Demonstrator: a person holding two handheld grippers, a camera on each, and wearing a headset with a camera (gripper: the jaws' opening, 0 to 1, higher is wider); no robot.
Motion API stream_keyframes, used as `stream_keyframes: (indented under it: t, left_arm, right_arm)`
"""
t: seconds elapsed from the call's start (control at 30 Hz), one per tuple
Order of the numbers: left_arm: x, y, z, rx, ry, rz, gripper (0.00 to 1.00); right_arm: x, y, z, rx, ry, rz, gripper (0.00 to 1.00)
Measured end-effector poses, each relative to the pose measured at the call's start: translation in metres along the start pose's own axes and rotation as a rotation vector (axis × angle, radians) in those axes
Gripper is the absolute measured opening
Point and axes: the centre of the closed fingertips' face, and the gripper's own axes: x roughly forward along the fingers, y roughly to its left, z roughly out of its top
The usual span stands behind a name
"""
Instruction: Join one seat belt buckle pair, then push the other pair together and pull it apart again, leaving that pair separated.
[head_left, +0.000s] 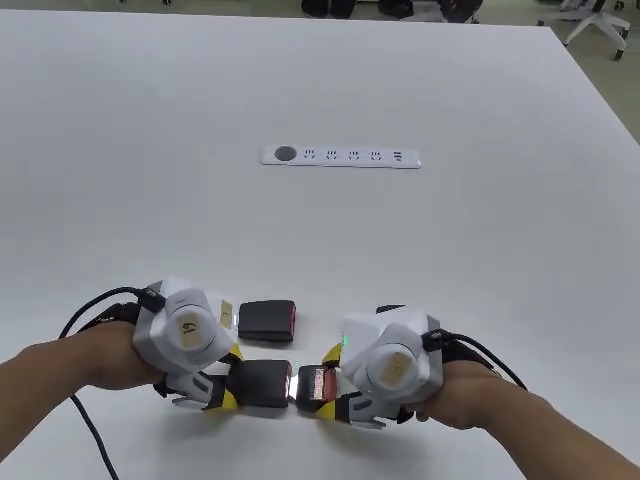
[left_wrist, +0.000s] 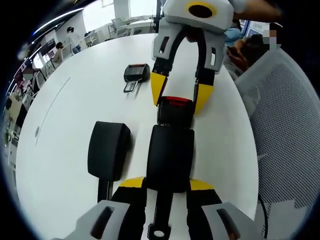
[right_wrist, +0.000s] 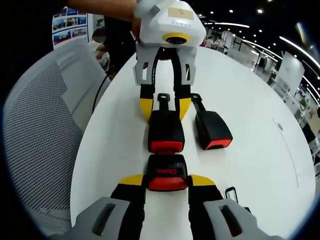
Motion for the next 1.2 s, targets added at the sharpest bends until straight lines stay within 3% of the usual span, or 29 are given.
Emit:
stream_keyframes:
  t: [0.27,0.47,0.6,0.87,1.2]
  left_arm:
    - [-0.001,-0.001,0.001,-0.008,0.006,0.000,0.32]
    - [-0.001,0.000,0.000,0.011,0.032,-0.003,0.33]
    - [-0.002,0.004,-0.005,0.011,0.068,0.021,0.41]
    - [-0.015,0.003,-0.006,-0.025,0.058,0.022,0.48]
    - [-0.024,0.012,-0.013,-0.073,0.024,0.054,0.51]
  right_arm:
    - [0.004,-0.002,0.000,0.003,0.006,0.001,0.30]
    - [-0.001,-0.004,0.003,-0.019,0.013,0.003,0.31]
    - [-0.008,-0.006,0.004,-0.041,0.023,0.013,0.35]
    - [-0.025,-0.005,-0.005,-0.082,0.071,0.045,0.40]
    - [-0.048,-0.021,-0.026,-0.057,0.097,0.004,0.44]
